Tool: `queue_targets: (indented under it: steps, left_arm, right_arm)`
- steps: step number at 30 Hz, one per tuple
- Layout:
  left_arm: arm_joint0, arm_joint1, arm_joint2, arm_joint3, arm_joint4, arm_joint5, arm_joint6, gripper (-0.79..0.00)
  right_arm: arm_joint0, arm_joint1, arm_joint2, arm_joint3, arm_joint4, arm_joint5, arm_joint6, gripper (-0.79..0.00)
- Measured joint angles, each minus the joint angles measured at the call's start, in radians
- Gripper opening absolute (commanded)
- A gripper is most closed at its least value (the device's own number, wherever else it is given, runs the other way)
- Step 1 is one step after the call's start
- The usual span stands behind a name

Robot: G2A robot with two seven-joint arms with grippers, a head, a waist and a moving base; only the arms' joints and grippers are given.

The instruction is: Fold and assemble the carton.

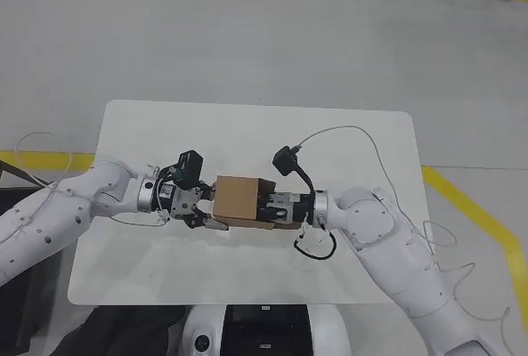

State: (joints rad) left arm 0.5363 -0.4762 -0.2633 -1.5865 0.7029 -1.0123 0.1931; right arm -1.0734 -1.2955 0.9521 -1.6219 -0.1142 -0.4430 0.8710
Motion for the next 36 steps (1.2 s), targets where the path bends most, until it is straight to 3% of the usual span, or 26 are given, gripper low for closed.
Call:
queue_targets:
  steps: [13,29,36]
  left_arm:
    - [-0.073,0.003,0.093,0.014,0.028,0.0,0.079,-0.545]
    - [-0.075,0.004,0.093,0.034,0.01,0.0,0.077,-0.576]
    - [-0.077,0.001,0.093,0.037,-0.004,0.0,0.066,-0.582]
  right_arm:
    - [0.035,-0.01,-0.056,0.018,0.008,0.003,-0.034,-0.785]
    - [0.007,0.005,-0.02,0.0,-0.04,0.04,-0.073,-0.785]
    - [0.032,-0.007,-0.072,0.02,-0.039,0.048,-0.093,-0.785]
